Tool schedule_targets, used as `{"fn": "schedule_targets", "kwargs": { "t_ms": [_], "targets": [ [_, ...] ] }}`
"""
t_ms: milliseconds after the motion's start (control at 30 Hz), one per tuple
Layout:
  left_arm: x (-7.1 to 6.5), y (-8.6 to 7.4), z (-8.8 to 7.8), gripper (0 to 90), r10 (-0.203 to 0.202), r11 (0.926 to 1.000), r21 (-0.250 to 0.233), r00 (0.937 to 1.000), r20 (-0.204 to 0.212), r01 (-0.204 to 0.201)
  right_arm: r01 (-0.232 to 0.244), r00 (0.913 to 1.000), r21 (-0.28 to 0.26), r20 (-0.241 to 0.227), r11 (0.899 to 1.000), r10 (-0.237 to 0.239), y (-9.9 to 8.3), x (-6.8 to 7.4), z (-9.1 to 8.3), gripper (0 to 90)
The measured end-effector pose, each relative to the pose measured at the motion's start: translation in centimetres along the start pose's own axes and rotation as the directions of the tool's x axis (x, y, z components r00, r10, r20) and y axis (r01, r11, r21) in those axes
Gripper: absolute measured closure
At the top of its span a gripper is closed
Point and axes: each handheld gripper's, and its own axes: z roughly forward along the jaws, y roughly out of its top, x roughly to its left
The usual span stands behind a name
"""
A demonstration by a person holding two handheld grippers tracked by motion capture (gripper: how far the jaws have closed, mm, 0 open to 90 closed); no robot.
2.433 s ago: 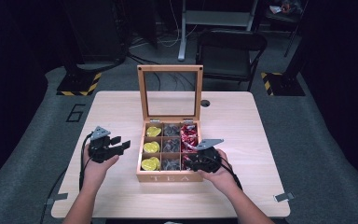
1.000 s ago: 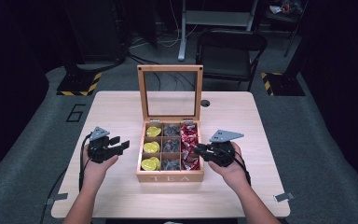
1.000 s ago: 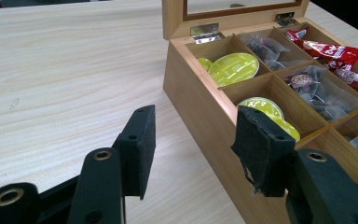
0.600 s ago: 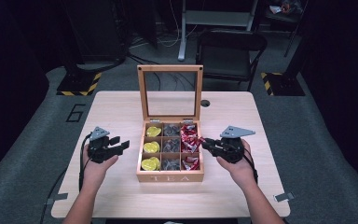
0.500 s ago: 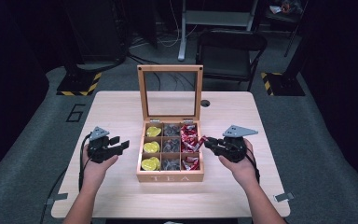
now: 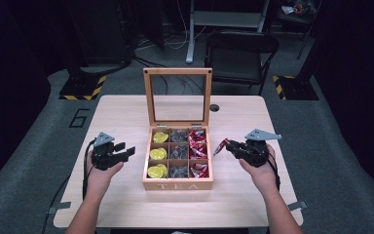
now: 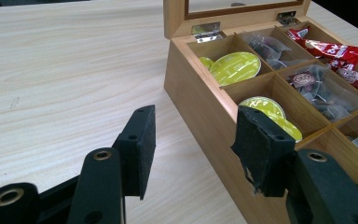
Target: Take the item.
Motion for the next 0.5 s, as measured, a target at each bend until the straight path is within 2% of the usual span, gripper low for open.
{"fn": "schedule_targets", "kwargs": {
  "t_ms": [333,500],
  "targets": [
    [0.0,0.0,0.1,48.4,0.002,1.0,0.003,1.0,0.002,-0.002,-0.006,0.9978,0.039,0.066,0.999,0.003,-1.1,-1.5,0.6,76.4],
    [0.0,-0.1,0.1,48.4,0.001,1.0,0.005,1.0,0.002,-0.001,-0.034,0.9959,0.055,0.086,0.998,0.03,-2.0,-2.3,1.0,76.4]
  ]
}}
